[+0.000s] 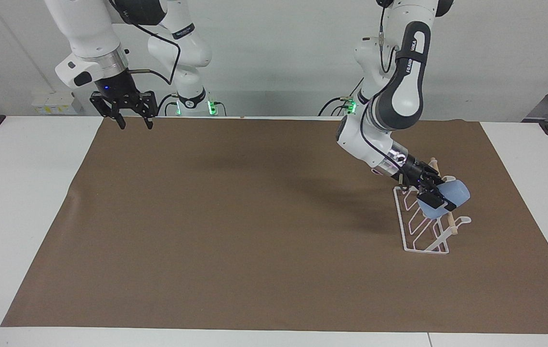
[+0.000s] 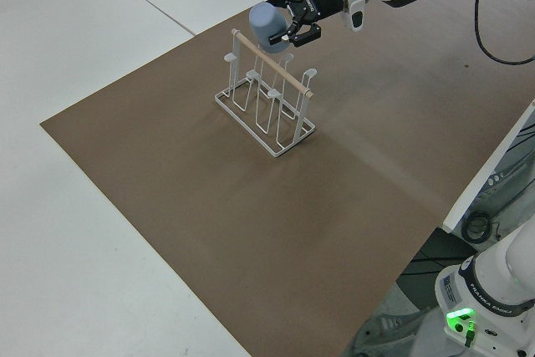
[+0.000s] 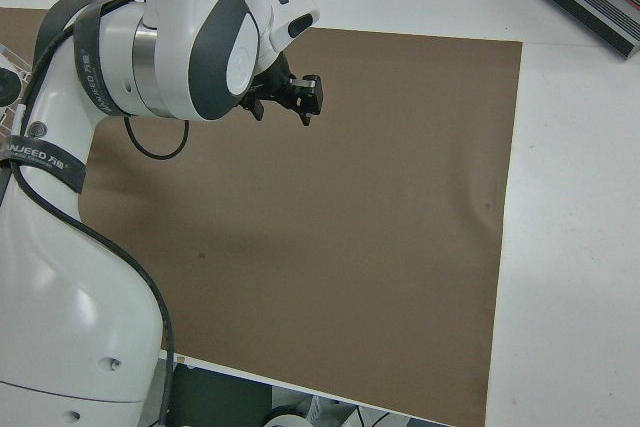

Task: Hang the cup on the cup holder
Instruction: 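Lower the cup onto the top rack hook with the left gripper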

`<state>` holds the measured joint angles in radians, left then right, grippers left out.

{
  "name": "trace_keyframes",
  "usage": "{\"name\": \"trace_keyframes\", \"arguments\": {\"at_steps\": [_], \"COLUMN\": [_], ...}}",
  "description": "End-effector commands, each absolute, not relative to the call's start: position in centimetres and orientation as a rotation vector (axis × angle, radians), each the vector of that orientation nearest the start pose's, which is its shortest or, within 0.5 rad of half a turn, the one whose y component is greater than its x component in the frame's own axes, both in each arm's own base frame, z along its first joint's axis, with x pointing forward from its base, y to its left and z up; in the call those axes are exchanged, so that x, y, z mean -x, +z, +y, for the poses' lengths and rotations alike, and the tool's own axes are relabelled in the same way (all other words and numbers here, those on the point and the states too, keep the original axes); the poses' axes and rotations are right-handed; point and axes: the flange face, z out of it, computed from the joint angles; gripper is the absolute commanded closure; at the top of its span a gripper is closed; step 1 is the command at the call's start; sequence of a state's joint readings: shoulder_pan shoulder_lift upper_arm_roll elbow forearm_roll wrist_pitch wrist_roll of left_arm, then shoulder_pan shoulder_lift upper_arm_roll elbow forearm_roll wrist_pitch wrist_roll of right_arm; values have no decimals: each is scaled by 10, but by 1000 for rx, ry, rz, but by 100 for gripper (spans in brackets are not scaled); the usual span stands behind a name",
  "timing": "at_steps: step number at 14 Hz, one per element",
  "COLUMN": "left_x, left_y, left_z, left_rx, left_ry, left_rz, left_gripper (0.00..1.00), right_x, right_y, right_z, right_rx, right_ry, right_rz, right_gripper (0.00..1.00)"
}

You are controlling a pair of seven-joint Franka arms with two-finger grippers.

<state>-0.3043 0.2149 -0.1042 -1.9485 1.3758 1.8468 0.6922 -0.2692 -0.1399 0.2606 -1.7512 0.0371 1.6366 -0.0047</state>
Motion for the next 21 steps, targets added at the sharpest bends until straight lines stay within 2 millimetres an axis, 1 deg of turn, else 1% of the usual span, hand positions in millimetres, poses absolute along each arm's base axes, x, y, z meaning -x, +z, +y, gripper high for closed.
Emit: {"name": "trace_keyframes", "arguments": {"at_steps": [1, 3, 5, 6, 7, 8, 10, 11, 13, 15, 16, 17, 18, 19, 21], "left_x": [-578, -578, -579, -584, -588, -589, -582, -578, -583, -590, -590, -588, -587, -584, -573], "left_y": [401, 402, 410, 420, 436, 446, 463, 470, 487, 503, 510, 520, 525, 532, 544], "left_z": [-159, -159, -158, -149, -145, -145, -144, -146, -144, -122, -111, -95, -81, -71, -58], "left_rx": [1236, 1235, 1251, 1328, 1437, 1510, 1644, 1704, 1829, 2061, 2147, 2230, 2337, 2442, 2560], "left_ry": [464, 460, 446, 428, 383, 358, 320, 300, 256, 202, 180, 147, 115, 72, 34], "left_rz": [1496, 1498, 1491, 1484, 1479, 1475, 1463, 1463, 1442, 1393, 1372, 1338, 1308, 1279, 1233], "left_gripper": [0, 0, 0, 0, 0, 0, 0, 0, 0, 0, 0, 0, 0, 0, 0], "right_x": [-509, -504, -504, -506, -507, -508, -509, -509, -509, -510, -510, -510, -510, -510, -510], "right_y": [612, 600, 586, 578, 568, 559, 528, 515, 496, 492, 491, 491, 491, 491, 491], "right_z": [7, 8, 10, 10, 9, 10, 8, 7, 7, 6, 5, 6, 6, 9, 9], "right_rx": [3128, 3136, 3138, 3136, 3137, 3137, 3136, 3135, 3134, 3133, 3133, 3133, 3133, 3133, 3133], "right_ry": [-80, -117, -157, -188, -208, -206, -166, -201, -193, -183, -181, -181, -181, -181, -174], "right_rz": [-8, -7, -12, -11, -9, -10, -6, -8, -11, -8, -3, -6, -3, -11, -13], "right_gripper": [0, 0, 0, 0, 0, 0, 0, 0, 0, 0, 0, 0, 0, 0, 0]}}
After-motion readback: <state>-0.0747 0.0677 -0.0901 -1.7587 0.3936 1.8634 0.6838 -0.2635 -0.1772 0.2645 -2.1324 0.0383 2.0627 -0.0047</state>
